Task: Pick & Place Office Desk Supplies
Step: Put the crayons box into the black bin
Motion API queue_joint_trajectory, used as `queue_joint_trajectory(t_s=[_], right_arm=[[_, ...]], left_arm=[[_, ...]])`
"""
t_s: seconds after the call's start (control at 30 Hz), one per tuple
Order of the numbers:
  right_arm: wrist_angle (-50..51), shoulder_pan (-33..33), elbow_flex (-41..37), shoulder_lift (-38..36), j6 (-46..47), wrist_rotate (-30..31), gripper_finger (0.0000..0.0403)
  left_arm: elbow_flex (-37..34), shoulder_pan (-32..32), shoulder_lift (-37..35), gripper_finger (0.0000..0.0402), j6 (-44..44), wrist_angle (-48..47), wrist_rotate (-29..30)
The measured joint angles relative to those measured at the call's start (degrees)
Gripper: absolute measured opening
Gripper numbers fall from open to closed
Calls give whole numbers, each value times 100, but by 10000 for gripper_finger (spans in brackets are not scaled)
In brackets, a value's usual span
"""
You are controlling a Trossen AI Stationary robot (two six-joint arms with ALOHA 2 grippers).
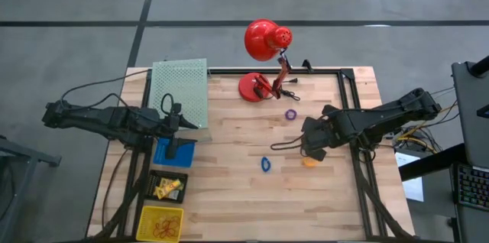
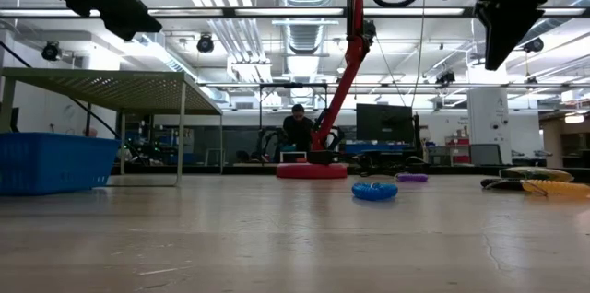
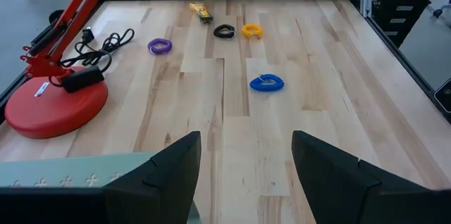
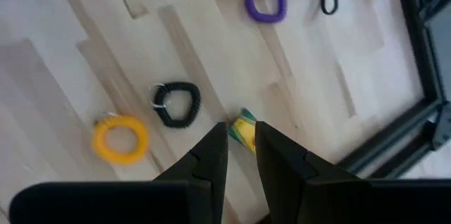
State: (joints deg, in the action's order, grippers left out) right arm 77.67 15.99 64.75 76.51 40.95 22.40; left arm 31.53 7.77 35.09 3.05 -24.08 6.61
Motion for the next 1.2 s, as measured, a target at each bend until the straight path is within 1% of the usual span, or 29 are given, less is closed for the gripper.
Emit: queue_joint_trajectory(t_s=[0.07, 0.2, 0.27, 0.53, 0.7, 0.83, 1.0, 1.2], right_arm=[[-27, 2, -74, 0, 148, -35, 74], [31, -15, -402, -15, 777, -167, 92], [62, -24, -645, -15, 754, -199, 106], [-205, -24, -1417, 7, -586, -313, 158], [-550, -1, -1818, 7, -1486, -307, 166], [-1237, 0, -2109, 7, -2426, -316, 163], [-1211, -13, -2113, 84, -2469, -388, 161], [-1267, -13, -2111, 83, -2359, -385, 181]], left_arm=[[0, 0, 0, 230, 0, -2, 0], [0, 0, 0, 230, 0, -2, 0], [0, 0, 1, 230, 0, -2, 0], [0, 0, 4, 230, 0, -2, 0], [0, 0, 2, 229, 0, -3, 0], [0, 0, 2, 229, 0, -3, 0], [0, 0, 2, 229, 2, -4, 0], [0, 0, 2, 229, 0, -4, 0]])
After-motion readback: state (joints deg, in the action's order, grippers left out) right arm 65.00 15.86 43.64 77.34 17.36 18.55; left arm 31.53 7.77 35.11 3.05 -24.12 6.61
